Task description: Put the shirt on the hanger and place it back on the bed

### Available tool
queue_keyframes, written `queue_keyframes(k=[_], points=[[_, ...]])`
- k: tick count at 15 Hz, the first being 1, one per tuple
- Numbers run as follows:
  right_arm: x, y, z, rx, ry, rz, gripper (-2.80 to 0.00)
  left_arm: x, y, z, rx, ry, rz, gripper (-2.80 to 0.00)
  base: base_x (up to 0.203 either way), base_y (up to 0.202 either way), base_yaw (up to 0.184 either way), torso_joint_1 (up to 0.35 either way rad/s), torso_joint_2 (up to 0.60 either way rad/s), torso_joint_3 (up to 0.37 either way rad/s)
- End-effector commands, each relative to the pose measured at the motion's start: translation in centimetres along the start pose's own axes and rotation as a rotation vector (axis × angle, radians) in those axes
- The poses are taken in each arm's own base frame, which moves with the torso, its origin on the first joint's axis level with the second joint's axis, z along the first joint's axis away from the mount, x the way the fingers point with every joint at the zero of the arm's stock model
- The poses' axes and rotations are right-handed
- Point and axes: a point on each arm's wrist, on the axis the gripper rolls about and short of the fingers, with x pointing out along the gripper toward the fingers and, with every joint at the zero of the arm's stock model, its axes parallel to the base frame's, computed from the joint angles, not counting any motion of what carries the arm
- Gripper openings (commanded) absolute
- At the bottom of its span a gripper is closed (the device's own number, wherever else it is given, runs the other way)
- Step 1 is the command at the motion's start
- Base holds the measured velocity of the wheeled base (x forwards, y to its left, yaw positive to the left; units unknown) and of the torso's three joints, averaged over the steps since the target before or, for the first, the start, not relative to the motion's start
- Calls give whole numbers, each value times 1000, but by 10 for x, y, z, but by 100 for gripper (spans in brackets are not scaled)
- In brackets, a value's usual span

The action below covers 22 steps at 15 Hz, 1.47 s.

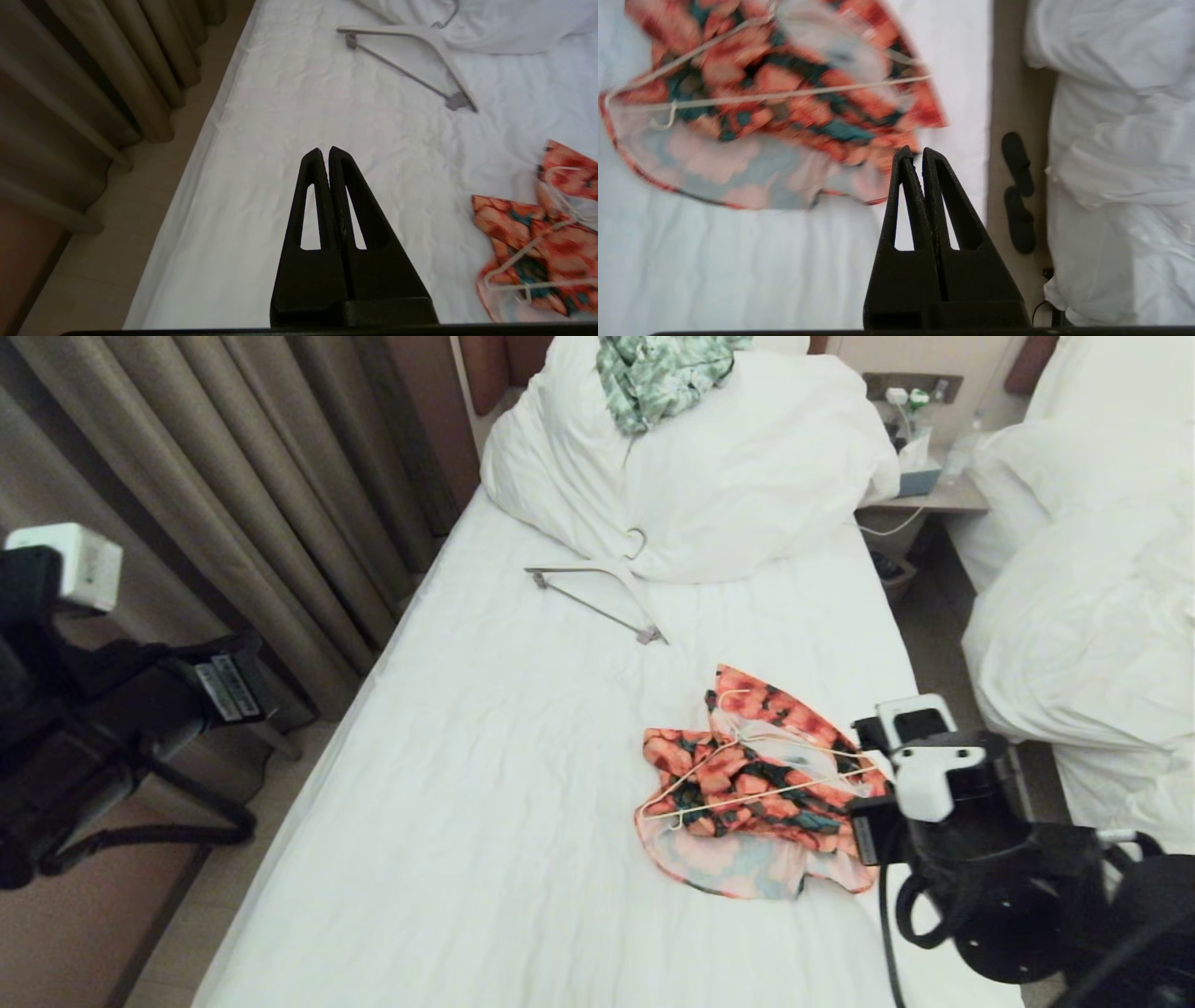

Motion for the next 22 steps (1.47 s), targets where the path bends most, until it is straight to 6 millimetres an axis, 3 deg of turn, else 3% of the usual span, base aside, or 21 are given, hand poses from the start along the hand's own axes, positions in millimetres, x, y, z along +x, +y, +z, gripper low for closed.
queue_keyframes(k=[1, 4, 6, 9, 11, 14, 17, 22], points=[[-34, -47, 17, 115, -98, -25, -280, -56, 16, 11, -35, -125, 6, -280, 0, 0, 0, 0, 0, 0], [-72, -126, 24, 257, -224, -186, -280, -119, 36, 16, -56, -214, 35, -280, 0, 0, 0, 0, 0, 0], [-97, -167, 12, 333, -277, -336, -280, -167, 50, 10, -60, -249, 47, -280, 0, 0, 0, 0, 0, 0], [-124, -196, -17, 382, -291, -522, -280, -213, 63, -18, -41, -188, 114, -280, 0, 0, 0, 0, 0, 0], [-135, -203, -31, 382, -259, -614, -280, -213, 64, -32, -23, -113, 203, -280, 0, 0, 0, 0, 0, 0], [-141, -207, -39, 378, -228, -682, -280, -212, 59, -37, -2, -95, 221, -280, 0, 0, 0, 0, 0, 0], [-152, -209, -50, 396, -243, -726, -280, -215, 56, -69, 12, -63, 133, -280, 0, 0, 0, 0, 0, 0], [-168, -203, -91, 407, -256, -753, -280, -220, 54, -118, 20, -48, 27, -280, 0, 0, 0, 0, 0, 0]])
